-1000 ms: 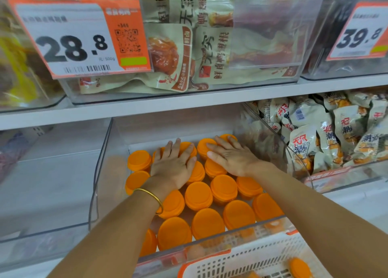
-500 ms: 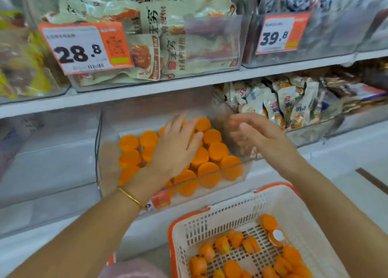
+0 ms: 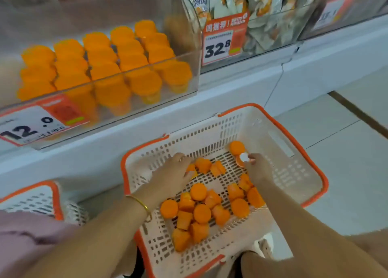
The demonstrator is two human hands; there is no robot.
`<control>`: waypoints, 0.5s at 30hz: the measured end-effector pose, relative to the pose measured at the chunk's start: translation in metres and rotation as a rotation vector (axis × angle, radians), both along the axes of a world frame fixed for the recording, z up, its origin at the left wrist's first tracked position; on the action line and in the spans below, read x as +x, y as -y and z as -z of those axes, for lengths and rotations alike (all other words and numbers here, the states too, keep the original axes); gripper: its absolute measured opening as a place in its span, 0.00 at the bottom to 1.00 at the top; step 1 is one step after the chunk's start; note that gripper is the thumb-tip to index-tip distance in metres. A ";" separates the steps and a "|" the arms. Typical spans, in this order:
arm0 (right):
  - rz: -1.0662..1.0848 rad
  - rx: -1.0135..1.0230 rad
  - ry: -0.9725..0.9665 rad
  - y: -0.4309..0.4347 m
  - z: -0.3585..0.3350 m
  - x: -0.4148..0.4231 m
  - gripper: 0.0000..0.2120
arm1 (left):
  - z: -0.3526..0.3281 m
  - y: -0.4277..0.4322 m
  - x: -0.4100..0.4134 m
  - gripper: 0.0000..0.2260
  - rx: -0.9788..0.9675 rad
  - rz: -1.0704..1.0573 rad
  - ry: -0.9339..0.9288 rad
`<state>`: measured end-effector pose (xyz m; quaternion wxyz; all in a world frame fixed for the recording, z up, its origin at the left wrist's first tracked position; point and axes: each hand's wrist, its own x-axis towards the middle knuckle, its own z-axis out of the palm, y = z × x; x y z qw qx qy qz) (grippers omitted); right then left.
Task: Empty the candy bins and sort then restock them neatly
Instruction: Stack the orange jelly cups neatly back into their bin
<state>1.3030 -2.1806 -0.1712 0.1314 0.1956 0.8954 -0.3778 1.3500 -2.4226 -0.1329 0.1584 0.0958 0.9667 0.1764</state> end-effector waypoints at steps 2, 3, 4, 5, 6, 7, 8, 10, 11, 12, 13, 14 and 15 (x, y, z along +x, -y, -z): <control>-0.060 0.102 -0.040 -0.007 0.029 -0.003 0.21 | 0.028 0.000 -0.007 0.22 -0.016 -0.019 0.060; -0.101 0.147 -0.056 -0.010 0.043 -0.009 0.22 | 0.040 -0.002 -0.013 0.24 -0.009 -0.025 0.079; -0.146 0.189 -0.068 -0.012 0.055 -0.017 0.23 | 0.052 -0.005 -0.020 0.26 -0.002 -0.021 0.085; -0.188 0.221 -0.078 -0.015 0.066 -0.027 0.25 | 0.064 -0.010 -0.029 0.27 0.000 -0.011 0.084; -0.228 0.252 -0.088 -0.017 0.077 -0.038 0.26 | 0.076 -0.016 -0.038 0.28 0.001 -0.002 0.085; -0.272 0.294 -0.100 -0.018 0.087 -0.050 0.27 | 0.087 -0.024 -0.048 0.29 -0.001 0.002 0.093; -0.324 0.352 -0.104 -0.019 0.098 -0.062 0.29 | 0.098 -0.032 -0.057 0.30 -0.013 0.005 0.102; -0.429 0.472 -0.063 -0.021 0.115 -0.082 0.31 | 0.118 -0.049 -0.075 0.31 -0.085 0.056 0.087; -0.466 0.525 -0.027 -0.021 0.121 -0.090 0.32 | 0.127 -0.057 -0.082 0.32 -0.140 0.104 0.063; -0.497 0.577 0.004 -0.021 0.129 -0.097 0.32 | 0.137 -0.064 -0.087 0.33 -0.189 0.151 0.044; -0.523 0.627 0.021 -0.020 0.135 -0.100 0.32 | 0.147 -0.068 -0.092 0.34 -0.227 0.188 0.039; -0.540 0.665 0.024 -0.018 0.141 -0.102 0.32 | 0.156 -0.072 -0.094 0.35 -0.256 0.209 0.048; -0.548 0.687 0.023 -0.016 0.148 -0.102 0.33 | 0.163 -0.075 -0.096 0.36 -0.276 0.220 0.064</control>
